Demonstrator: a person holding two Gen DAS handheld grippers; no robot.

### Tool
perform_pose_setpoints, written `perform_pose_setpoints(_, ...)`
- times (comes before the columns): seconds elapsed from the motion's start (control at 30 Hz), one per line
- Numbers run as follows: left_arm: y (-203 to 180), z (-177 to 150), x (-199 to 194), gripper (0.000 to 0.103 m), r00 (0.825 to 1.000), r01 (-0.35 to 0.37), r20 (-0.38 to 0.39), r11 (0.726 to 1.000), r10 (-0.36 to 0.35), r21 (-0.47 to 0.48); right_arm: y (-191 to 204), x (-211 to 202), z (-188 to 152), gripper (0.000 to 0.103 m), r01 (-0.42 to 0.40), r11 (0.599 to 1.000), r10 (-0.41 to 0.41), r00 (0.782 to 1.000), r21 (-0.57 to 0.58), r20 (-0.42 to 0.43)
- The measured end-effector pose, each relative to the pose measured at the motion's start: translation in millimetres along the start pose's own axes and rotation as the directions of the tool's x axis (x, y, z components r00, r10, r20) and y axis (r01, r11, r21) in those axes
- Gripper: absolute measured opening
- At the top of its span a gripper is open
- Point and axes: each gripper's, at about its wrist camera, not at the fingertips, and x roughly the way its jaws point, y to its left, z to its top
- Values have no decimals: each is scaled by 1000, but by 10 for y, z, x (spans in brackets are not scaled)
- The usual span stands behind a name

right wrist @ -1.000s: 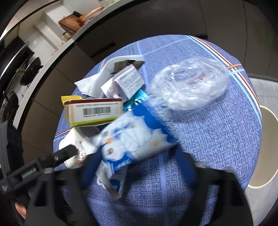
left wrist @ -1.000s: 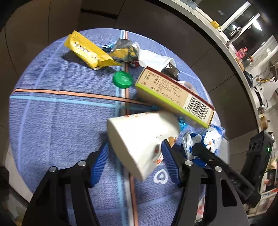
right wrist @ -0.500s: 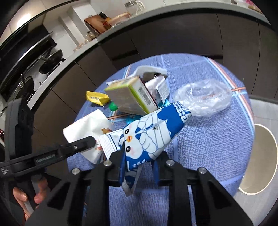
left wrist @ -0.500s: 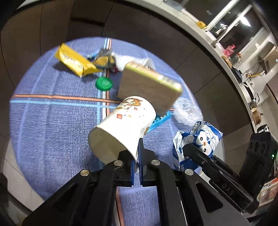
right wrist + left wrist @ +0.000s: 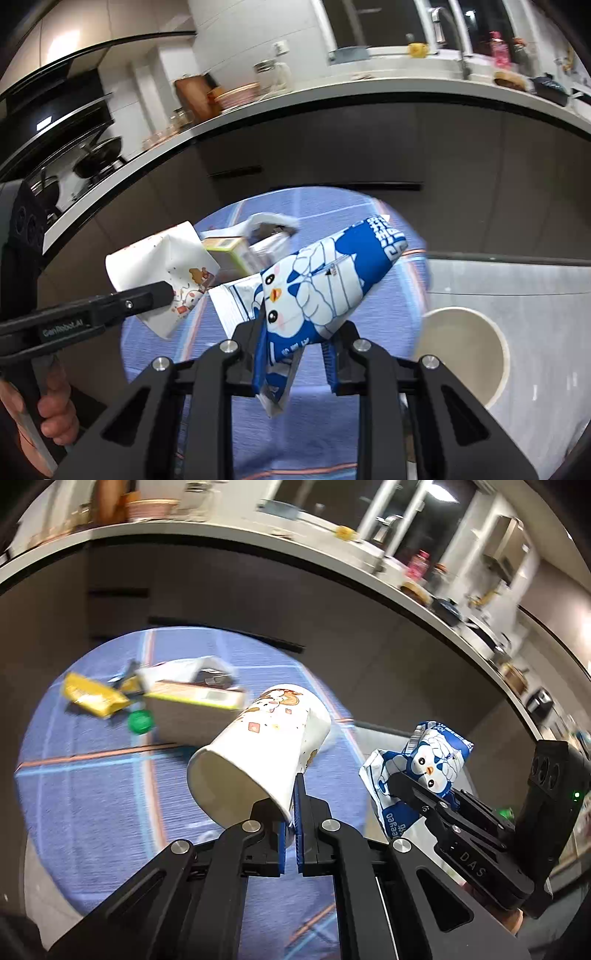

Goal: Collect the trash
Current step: 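Carry the cup and snack bag to the white bin and release both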

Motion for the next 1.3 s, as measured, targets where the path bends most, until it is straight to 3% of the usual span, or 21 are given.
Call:
perform_pose_setpoints(0.17,-452,51,203,3,998,64,-27,994,-62,90,-408,-169,-90,25,92,995,-93,996,42,4)
perform_pose_setpoints(0.4,-977,77,684,3,987,137,-104,973,-120,185,-1087,-171,-332,25,195,970,-187,980,148,-65)
perform_pose_setpoints(0.63,-1363,70,1311,3,965,204,-215,948,-152,245,-1570,149,-591,26,200,950,-167,974,238,-152)
perform_pose_setpoints(1.0,-1646,58,2379,4,916,246,-372,940,-147,234,-2080,788,-889,27,163,935,-83,964,316,-251)
perform_pose_setpoints(1.17,-1713,2,2711,4,914,214,-394,941,-98,263,-2229,1085,-1019,30,151,932,-51,955,331,-293)
perform_pose_setpoints(1.3,-1755,-18,2883,9,913,204,-399,940,-82,273,-2283,1229,-1052,43,147,928,-35,950,344,-310)
